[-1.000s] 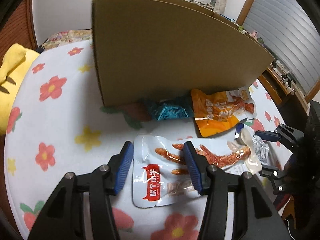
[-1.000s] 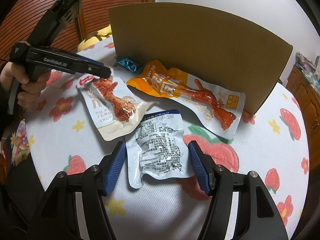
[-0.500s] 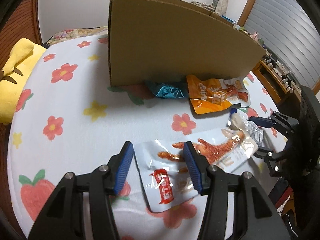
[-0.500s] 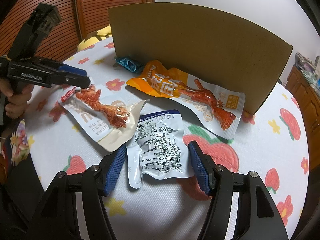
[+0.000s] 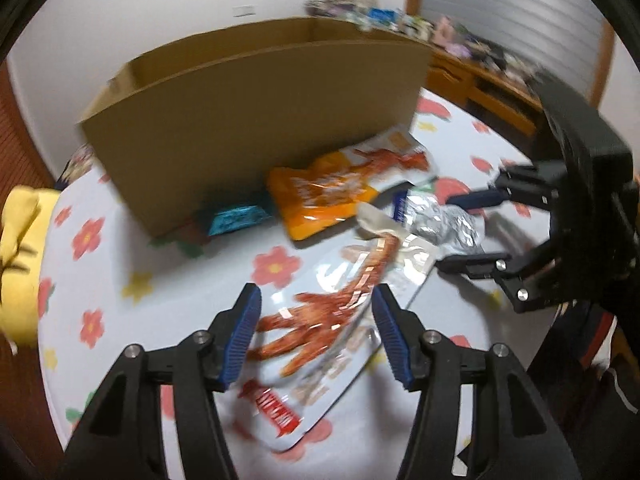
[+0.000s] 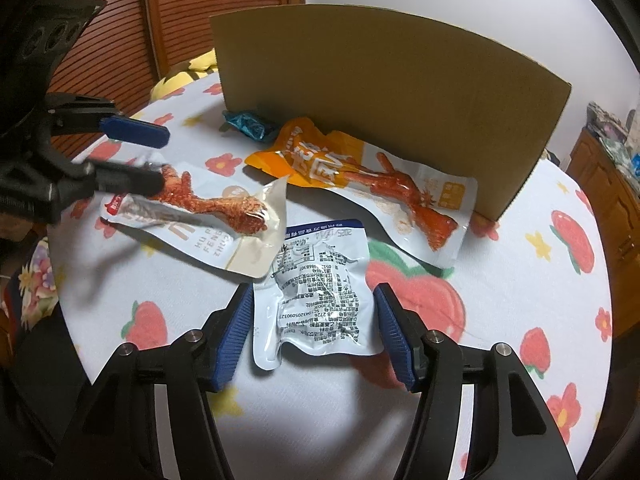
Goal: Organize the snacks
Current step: 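Close the left tool on the chicken-feet packet while the right tool grips the white pouch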
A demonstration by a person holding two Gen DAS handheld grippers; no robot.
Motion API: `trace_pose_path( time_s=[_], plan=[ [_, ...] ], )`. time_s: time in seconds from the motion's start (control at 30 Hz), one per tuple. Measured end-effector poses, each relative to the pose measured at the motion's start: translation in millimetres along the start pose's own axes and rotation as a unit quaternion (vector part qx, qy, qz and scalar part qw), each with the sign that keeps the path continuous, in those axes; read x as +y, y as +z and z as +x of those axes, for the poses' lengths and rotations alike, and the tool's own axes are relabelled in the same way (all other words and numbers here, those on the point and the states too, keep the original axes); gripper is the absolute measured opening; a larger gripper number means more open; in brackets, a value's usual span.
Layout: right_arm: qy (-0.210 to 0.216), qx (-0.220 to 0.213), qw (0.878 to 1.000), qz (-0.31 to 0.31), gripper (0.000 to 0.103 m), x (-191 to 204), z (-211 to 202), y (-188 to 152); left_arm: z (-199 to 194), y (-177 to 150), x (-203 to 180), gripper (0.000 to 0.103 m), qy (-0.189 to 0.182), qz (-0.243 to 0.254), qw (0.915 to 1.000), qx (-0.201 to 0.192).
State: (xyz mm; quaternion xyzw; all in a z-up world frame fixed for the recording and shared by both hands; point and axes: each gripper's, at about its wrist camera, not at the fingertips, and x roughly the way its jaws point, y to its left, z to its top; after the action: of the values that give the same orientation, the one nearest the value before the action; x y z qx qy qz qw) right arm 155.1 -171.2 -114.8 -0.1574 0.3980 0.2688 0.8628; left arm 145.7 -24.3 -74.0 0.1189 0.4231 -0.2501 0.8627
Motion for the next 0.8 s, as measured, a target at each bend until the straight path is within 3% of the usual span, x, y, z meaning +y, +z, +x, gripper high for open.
trace_pose_path(
  time_s=[0.07,0.17,0.33,0.43,0.57,0.67,0.77,0.8],
  plan=[
    [0.000,-0.001,1.000,0.002,0.063,-1,0,0,8,2,-3,0.069,-0.003,0.012,0.9999,0.011],
    [0.000,-0.004,1.000,0.002,0.063,-1,1,0,17,4,-6,0.072,-0.007,0.023,0.9993,0.030],
    [0.002,-0.007,1.000,0.003,0.063,-1,2,-1,20,3,-13,0.086,-0.013,0.044,0.9984,0.035],
    [0.003,-0.007,1.000,0.003,0.063,-2,2,-1,31,2,-18,0.092,0.001,0.062,0.9966,0.054],
    [0.003,-0.009,1.000,0.003,0.063,-2,0,-3,36,3,-6,0.092,-0.020,0.032,0.9978,0.054],
    [0.004,-0.009,1.000,0.004,0.063,-2,1,-2,33,1,-2,0.084,-0.020,0.027,0.9984,0.045],
    [0.004,-0.009,1.000,0.003,0.063,-2,1,-2,25,-2,1,0.057,-0.016,0.018,0.9990,0.037],
    [0.003,-0.009,1.000,0.004,0.063,-3,1,-2,23,-2,3,0.043,-0.014,0.015,0.9992,0.035]
  ],
)
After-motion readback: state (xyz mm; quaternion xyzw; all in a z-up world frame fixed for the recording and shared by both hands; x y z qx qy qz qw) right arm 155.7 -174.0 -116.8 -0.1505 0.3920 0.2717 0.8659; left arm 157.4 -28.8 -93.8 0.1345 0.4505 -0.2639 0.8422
